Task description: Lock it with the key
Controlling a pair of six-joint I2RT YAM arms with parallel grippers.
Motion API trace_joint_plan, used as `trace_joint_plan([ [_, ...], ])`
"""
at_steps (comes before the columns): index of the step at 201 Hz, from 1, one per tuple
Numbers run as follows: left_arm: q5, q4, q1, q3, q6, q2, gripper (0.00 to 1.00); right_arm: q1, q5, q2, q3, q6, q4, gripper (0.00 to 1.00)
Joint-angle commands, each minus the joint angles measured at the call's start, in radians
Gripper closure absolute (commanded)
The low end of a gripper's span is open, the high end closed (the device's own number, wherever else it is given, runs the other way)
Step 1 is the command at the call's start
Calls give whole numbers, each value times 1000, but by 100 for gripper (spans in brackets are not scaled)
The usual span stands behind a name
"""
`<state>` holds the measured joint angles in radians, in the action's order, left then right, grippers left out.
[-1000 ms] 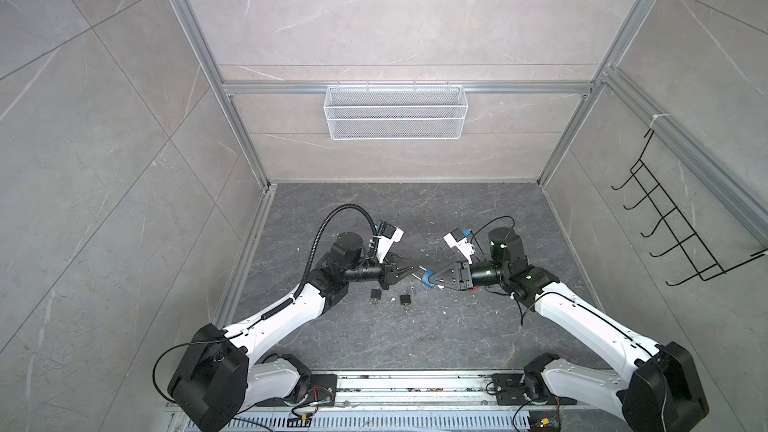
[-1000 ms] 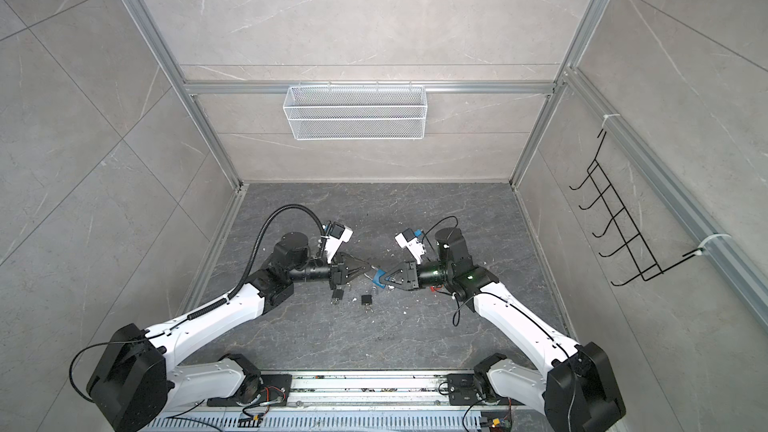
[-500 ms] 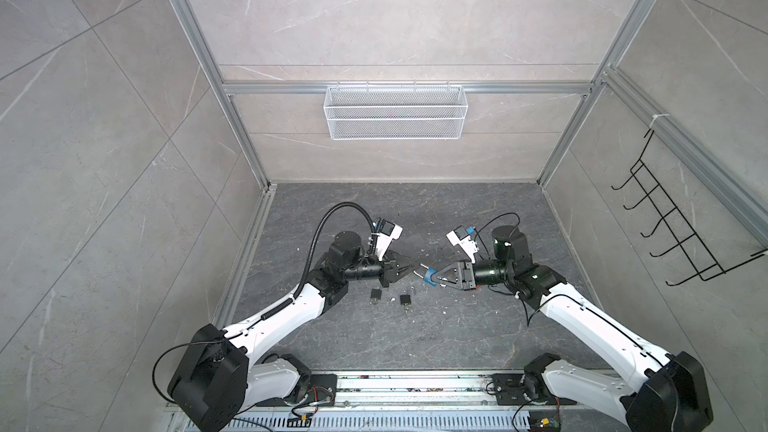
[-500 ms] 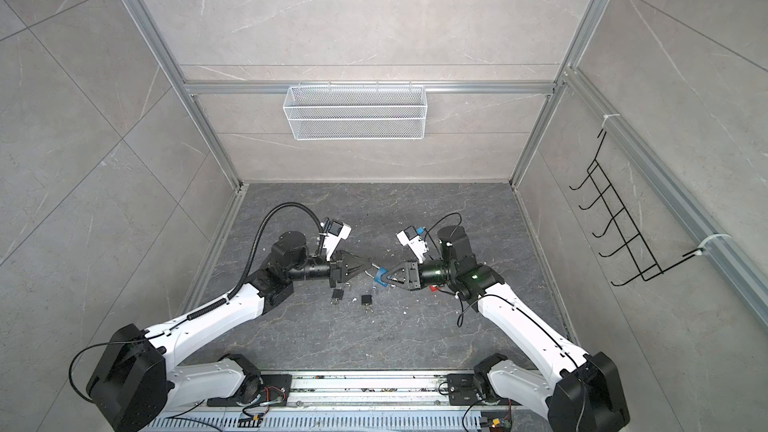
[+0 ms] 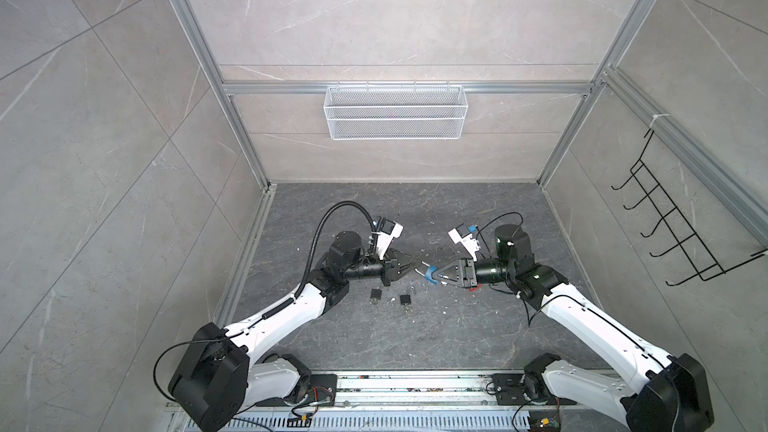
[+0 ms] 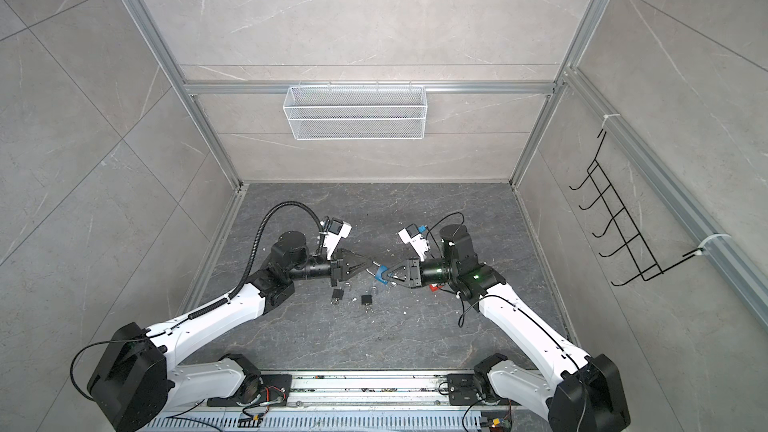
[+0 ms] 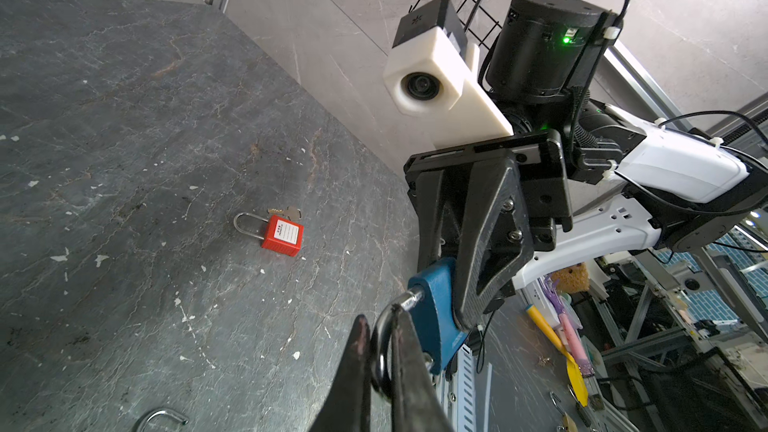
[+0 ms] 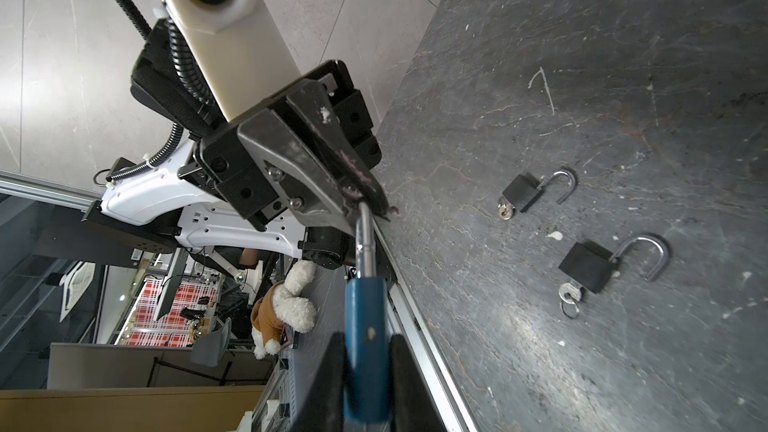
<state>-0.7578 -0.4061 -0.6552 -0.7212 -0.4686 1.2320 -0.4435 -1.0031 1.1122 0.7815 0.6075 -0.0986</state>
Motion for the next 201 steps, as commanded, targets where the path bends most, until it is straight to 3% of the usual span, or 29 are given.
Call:
trace_joint_plan([
  [1, -94, -50, -58, 0, 3, 3, 100, -5, 21, 25, 10, 48, 167, 100],
  [95, -144, -77, -70, -1, -11, 38, 100, -7, 139, 60, 57, -41, 88, 100],
  [201, -197, -125, -103, -23, -48, 47, 100, -8, 168, 156, 61, -16, 202, 100],
])
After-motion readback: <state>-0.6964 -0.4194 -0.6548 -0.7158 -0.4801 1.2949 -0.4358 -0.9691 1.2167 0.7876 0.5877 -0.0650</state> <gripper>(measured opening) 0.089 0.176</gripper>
